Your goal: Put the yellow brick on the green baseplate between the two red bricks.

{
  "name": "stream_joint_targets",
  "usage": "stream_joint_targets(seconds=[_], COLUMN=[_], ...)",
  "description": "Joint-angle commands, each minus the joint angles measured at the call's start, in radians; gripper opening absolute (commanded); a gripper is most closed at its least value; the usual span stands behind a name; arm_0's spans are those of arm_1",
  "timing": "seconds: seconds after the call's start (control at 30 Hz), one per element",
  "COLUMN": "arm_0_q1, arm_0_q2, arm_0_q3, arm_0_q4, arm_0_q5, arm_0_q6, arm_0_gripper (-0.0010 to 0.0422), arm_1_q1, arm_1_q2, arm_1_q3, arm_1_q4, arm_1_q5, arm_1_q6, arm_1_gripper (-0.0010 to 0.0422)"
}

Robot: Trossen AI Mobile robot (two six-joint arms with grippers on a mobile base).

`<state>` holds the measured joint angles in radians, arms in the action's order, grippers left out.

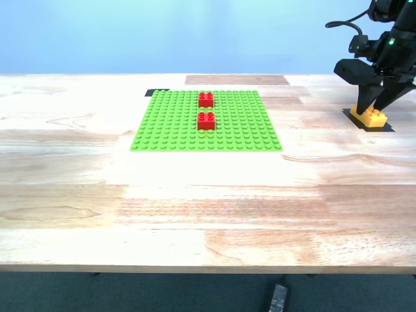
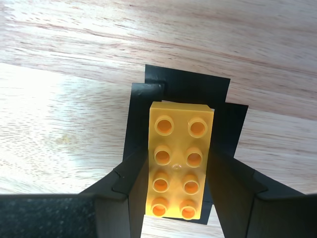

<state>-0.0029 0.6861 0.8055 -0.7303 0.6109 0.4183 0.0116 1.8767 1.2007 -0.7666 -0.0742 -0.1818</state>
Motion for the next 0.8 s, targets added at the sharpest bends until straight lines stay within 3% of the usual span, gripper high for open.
stream_joint_targets(seconds=[0.03,0.63,0.8], arm_0_q1=[0.0,0.0,0.0], arm_0_q2=[-0.006,-0.009,-0.008], arm_0_q3=[0.0,0.0,0.0], arm_0_q4=[0.0,0.004,0.003], arm_0_q5=[0.0,0.0,0.0], arm_0_q6=[0.0,0.0,0.0], arm_0_gripper=[0.0,0.0,0.0], arm_1_q1=[0.0,0.014,0.066], arm_1_q2=[0.003,-0.164,-0.247], arm_1_q3=[-0.01,-0.029,-0.026], arm_1_q4=[0.003,0.011,0.002], arm_1_q5=[-0.003,-0.034,-0.031], arm_1_q6=[-0.002,-0.062,-0.146], arm_1_gripper=[0.0087,0.0086,0.0086])
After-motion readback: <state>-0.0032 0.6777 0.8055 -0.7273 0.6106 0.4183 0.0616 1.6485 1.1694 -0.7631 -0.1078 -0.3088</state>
